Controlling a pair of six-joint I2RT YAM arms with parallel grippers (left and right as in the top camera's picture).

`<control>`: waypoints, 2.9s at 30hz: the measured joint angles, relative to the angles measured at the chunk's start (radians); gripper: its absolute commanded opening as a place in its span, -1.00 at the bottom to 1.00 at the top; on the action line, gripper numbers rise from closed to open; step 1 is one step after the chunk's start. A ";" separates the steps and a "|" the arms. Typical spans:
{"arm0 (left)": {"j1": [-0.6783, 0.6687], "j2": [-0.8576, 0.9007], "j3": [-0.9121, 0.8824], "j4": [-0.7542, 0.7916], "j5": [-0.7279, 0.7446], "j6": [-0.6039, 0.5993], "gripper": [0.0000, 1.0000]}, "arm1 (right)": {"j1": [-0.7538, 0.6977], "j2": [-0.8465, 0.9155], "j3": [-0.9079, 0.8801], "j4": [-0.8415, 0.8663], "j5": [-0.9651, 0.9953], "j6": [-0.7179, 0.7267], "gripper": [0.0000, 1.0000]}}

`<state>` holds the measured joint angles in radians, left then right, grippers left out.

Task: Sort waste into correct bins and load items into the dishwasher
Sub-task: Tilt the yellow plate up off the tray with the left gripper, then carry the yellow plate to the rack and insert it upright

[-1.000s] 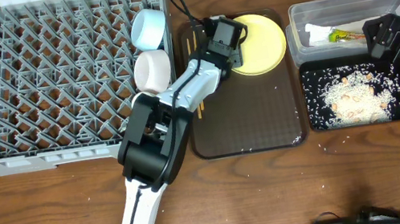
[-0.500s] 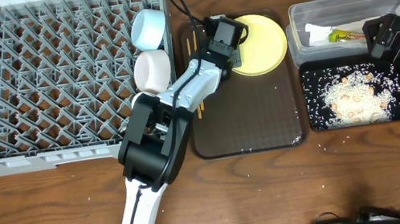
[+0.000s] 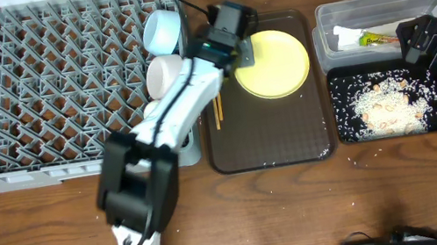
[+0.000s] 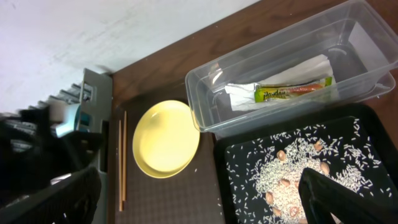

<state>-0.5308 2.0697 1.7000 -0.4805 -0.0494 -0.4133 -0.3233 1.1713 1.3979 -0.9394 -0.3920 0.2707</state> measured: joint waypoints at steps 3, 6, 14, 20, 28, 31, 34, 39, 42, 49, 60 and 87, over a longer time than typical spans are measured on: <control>0.026 -0.048 0.000 -0.027 0.067 0.000 -0.86 | 0.000 0.000 0.000 0.000 0.000 0.000 0.98; 0.051 -0.054 0.000 -0.044 0.147 -0.001 -0.53 | 0.000 0.000 0.000 0.000 0.000 0.000 0.99; 0.075 -0.050 0.000 -0.188 0.269 -0.093 -0.10 | 0.000 0.000 0.000 0.000 0.000 0.000 0.98; 0.019 -0.038 0.000 -0.187 0.287 -0.183 0.00 | 0.000 0.000 0.000 0.000 0.000 0.000 0.99; -0.010 0.081 0.000 -0.178 0.294 -0.319 0.00 | 0.000 0.000 0.000 0.000 0.000 0.000 0.99; -0.007 0.106 -0.008 -0.178 0.282 -0.341 0.00 | 0.000 0.000 0.000 0.000 0.000 0.000 0.98; -0.007 0.114 -0.008 -0.165 0.273 -0.359 0.00 | 0.000 0.000 0.000 0.000 0.000 0.000 0.99; -0.008 0.140 -0.008 -0.124 0.267 -0.416 -0.03 | 0.000 0.000 0.000 0.000 0.000 0.000 0.99; -0.008 0.175 -0.008 -0.104 0.268 -0.435 -0.10 | 0.000 0.000 0.000 0.000 0.000 0.000 0.98; -0.008 0.184 -0.007 -0.068 0.273 -0.454 -0.12 | 0.000 0.000 0.000 0.000 0.000 0.000 0.98; -0.008 0.209 0.008 -0.031 0.289 -0.462 -0.63 | 0.000 0.000 0.000 0.000 0.000 0.000 0.99; 0.096 -0.017 -0.023 0.013 0.394 -0.326 -0.86 | 0.000 0.000 0.000 0.000 0.000 0.000 0.98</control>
<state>-0.4351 2.0529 1.6772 -0.4679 0.3443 -0.7391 -0.3233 1.1717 1.3979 -0.9394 -0.3920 0.2707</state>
